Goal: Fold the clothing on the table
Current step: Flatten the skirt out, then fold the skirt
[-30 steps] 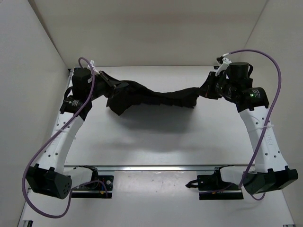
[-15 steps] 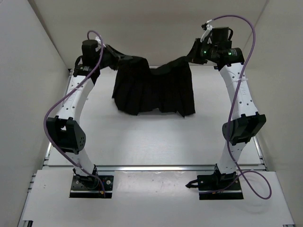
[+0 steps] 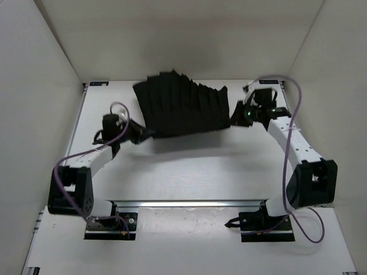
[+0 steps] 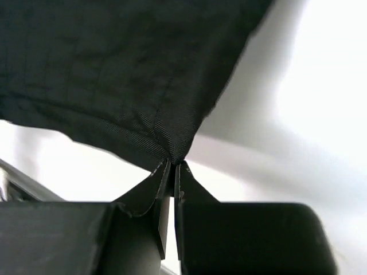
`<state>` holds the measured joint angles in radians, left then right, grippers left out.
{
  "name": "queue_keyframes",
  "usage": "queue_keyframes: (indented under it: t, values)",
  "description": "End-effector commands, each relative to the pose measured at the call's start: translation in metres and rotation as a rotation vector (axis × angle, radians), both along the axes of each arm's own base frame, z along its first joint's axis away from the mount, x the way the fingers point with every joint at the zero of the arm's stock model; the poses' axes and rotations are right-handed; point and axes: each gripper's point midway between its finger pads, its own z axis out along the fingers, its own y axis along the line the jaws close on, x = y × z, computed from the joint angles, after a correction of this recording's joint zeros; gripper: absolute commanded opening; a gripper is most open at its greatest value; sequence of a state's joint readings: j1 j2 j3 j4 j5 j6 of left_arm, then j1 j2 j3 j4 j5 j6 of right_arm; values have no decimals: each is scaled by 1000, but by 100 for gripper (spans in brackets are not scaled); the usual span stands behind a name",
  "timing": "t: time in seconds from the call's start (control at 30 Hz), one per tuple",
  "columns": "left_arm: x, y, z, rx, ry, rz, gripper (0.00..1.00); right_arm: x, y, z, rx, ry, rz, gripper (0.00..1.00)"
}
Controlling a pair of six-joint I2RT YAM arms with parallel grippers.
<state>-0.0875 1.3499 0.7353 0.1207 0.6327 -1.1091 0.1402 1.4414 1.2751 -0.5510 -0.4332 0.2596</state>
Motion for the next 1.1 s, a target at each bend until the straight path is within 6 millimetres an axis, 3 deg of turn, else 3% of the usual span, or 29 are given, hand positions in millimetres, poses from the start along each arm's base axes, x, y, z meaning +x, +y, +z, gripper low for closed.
queue_keyframes:
  t: [0.0, 0.07, 0.17, 0.23, 0.37, 0.47, 0.53, 0.63, 0.77, 0.87, 0.93, 1.0, 1.03, 1.07]
  values:
    - [-47, -6, -75, 67, 183, -78, 0, -48, -13, -91, -47, 275, -40, 0]
    - [-76, -3, -107, 139, 308, -94, 2, -86, -18, -125, -39, 410, -73, 0]
    - [-111, 6, -132, 201, 449, -92, 3, -136, -21, -158, -36, 517, -117, 0]
    - [-119, 11, -139, 261, 469, -102, 4, -158, -21, -170, -46, 574, -123, 0]
    - [-139, 15, -151, 333, 523, -154, 19, -196, -20, -188, -99, 670, -106, 0]
    - [-157, 14, -156, 342, 543, -191, 19, -214, -14, -189, -105, 682, -80, 0]
    - [-170, 13, -157, 361, 542, -216, 0, -222, -11, -187, -134, 671, -69, 0]
    - [-197, 9, -153, 353, 551, -247, 0, -228, -7, -170, -111, 658, -68, 0]
    - [-213, 1, -118, 301, 481, -251, 0, -243, -8, -135, -73, 627, -62, 0]
    - [-207, -1, -88, 248, 426, -213, 0, -244, -2, -98, -9, 577, -27, 0]
    - [-188, -7, -64, 190, 392, -195, 0, -230, 6, -73, 50, 527, -5, 0]
    - [-155, -14, -43, 148, 339, -179, 0, -193, 13, -47, 82, 451, 23, 1]
    - [-133, -16, -31, 131, 336, -173, 0, -178, 10, -43, 91, 441, 3, 0]
    - [-102, -15, -21, 119, 317, -155, 0, -149, 8, -33, 99, 410, -3, 0]
